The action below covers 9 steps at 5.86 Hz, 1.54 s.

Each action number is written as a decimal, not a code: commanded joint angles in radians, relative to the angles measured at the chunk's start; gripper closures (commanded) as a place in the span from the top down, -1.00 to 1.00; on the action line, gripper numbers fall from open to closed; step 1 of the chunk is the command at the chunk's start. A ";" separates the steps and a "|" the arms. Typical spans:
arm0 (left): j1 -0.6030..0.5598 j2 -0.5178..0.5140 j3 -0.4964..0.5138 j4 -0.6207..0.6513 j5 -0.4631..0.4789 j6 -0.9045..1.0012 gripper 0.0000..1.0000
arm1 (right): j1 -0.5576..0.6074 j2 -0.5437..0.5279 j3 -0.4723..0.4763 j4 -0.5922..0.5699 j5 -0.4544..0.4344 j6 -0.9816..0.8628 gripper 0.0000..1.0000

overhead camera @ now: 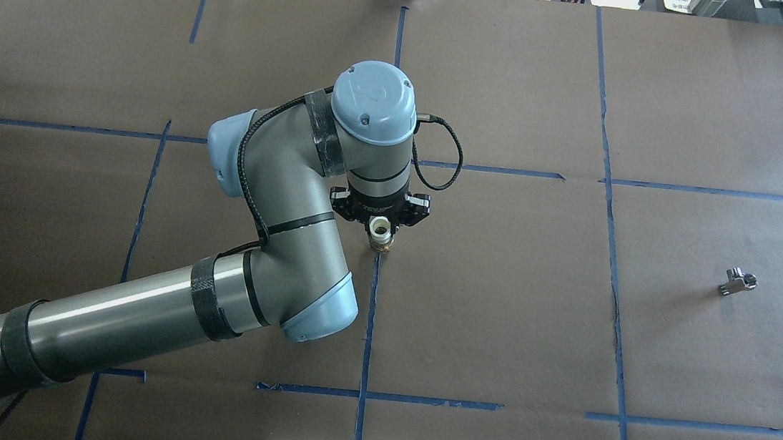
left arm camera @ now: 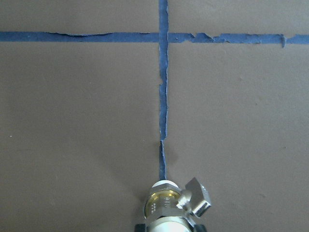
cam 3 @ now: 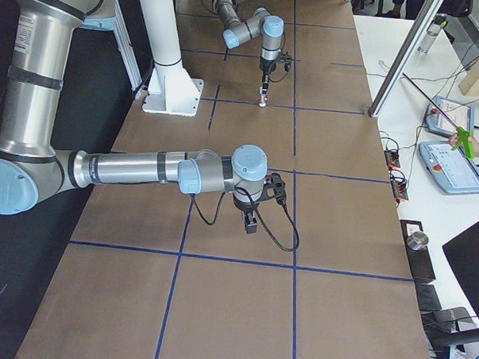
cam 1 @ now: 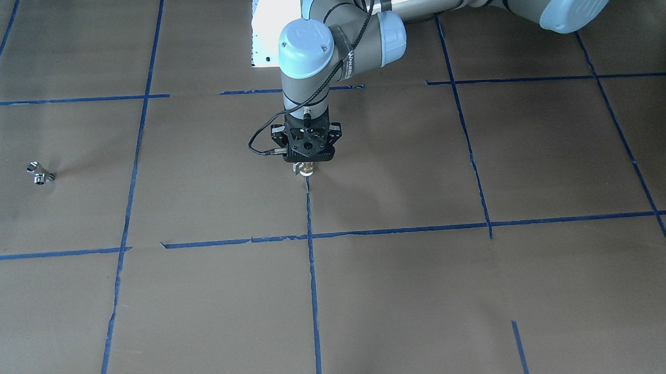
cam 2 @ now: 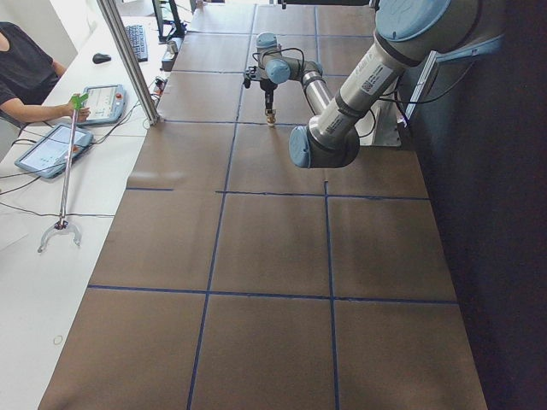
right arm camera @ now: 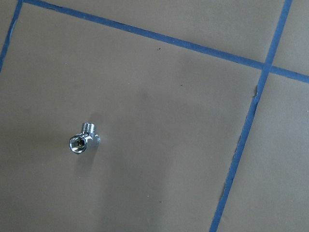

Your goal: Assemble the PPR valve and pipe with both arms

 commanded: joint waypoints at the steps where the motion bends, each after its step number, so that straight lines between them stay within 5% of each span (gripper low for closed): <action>1: 0.000 0.002 -0.001 0.000 0.000 -0.002 -0.10 | 0.000 0.000 0.000 0.000 0.000 -0.001 1.00; 2: 0.000 0.002 -0.001 -0.001 0.000 0.000 0.69 | 0.000 0.000 0.000 0.000 0.000 0.001 1.00; 3: -0.002 0.002 -0.010 0.000 0.000 -0.002 1.00 | 0.000 0.000 0.000 0.000 0.002 0.001 1.00; 5: -0.008 0.045 -0.105 -0.003 -0.006 -0.011 1.00 | -0.105 0.003 0.000 0.082 -0.014 0.290 1.00; 7: -0.024 0.110 -0.214 -0.004 -0.008 -0.011 1.00 | -0.265 0.000 -0.002 0.248 -0.131 0.590 1.00; 9: -0.032 0.150 -0.263 -0.014 -0.008 -0.046 1.00 | -0.395 0.006 -0.018 0.310 -0.222 0.644 1.00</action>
